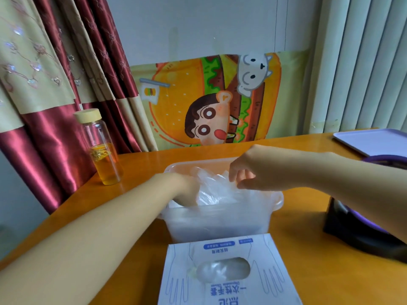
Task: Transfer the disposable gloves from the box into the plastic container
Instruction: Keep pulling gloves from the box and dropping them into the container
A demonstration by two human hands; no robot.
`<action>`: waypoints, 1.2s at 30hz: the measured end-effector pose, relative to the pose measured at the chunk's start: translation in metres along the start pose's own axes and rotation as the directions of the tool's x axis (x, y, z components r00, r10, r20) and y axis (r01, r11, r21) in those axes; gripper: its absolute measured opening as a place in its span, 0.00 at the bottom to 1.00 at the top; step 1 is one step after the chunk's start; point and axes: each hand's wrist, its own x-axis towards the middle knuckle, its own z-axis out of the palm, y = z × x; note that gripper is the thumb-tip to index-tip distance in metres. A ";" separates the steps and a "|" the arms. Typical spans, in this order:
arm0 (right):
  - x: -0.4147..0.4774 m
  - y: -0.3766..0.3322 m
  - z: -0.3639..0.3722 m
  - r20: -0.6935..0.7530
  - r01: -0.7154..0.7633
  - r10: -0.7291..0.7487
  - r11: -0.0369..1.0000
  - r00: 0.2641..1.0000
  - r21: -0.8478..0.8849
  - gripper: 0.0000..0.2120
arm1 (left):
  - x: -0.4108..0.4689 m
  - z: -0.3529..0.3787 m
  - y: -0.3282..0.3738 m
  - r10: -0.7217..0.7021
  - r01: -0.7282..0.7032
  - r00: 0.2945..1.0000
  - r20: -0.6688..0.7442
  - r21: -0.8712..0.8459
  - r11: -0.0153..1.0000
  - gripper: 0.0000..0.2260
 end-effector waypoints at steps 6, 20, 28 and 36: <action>-0.038 -0.044 0.019 0.019 0.155 -0.157 0.985 0.987 0.069 0.10 | -0.044 0.007 -0.026 0.069 -0.159 0.951 -0.300 -0.285 0.945 0.16; -0.035 -0.066 0.107 0.063 0.082 -0.092 0.984 0.994 0.157 0.08 | -0.106 0.112 -0.007 -0.139 -0.456 0.486 -0.863 -0.386 0.802 0.10; -0.049 -0.085 0.105 -0.305 0.177 -0.035 0.873 0.952 0.454 0.05 | -0.108 0.142 0.027 0.077 -0.449 0.799 -0.596 -0.507 0.736 0.24; -0.057 -0.089 0.077 -0.374 0.124 -0.021 0.959 0.927 0.255 0.03 | -0.113 0.129 0.032 0.130 -0.438 0.848 -0.514 -0.541 0.718 0.23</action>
